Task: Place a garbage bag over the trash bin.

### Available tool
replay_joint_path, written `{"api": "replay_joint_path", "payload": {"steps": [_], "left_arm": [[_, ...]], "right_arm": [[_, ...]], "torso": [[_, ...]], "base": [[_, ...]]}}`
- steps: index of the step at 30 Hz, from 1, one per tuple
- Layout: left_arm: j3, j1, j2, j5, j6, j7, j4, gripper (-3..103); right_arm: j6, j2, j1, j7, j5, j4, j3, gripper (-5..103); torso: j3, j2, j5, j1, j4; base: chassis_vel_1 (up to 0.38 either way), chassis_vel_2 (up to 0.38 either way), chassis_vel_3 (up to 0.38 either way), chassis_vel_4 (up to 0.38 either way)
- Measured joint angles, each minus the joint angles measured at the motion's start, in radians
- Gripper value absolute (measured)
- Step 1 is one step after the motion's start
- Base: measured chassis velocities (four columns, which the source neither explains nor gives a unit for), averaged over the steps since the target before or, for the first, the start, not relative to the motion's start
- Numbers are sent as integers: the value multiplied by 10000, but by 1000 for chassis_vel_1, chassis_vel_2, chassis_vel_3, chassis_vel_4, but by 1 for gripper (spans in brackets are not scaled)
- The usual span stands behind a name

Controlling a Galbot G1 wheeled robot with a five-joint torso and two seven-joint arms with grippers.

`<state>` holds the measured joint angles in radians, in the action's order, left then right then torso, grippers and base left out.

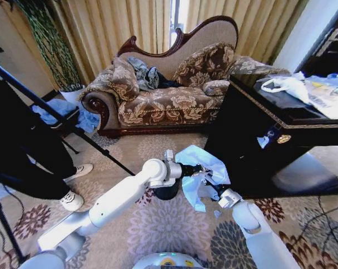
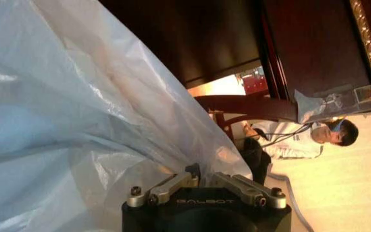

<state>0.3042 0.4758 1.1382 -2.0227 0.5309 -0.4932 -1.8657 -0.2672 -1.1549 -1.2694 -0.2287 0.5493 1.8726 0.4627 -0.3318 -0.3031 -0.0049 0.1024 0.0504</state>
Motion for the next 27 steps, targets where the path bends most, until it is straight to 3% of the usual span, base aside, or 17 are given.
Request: {"api": "replay_joint_path", "payload": {"steps": [13,27], "left_arm": [[-347,285,-77,24,-23,114,-114,0],[-398,244,-126,-42,-17,253,-34,0]], "right_arm": [[1094,-414,293,1114,-576,-221,-850,0],[1356,-1049,970,1737,-972,-941,-1246,0]], "torso": [[0,0,1,0,0],[0,0,-1,0,0]], "base": [[0,0,0,0],[0,0,0,0]]}}
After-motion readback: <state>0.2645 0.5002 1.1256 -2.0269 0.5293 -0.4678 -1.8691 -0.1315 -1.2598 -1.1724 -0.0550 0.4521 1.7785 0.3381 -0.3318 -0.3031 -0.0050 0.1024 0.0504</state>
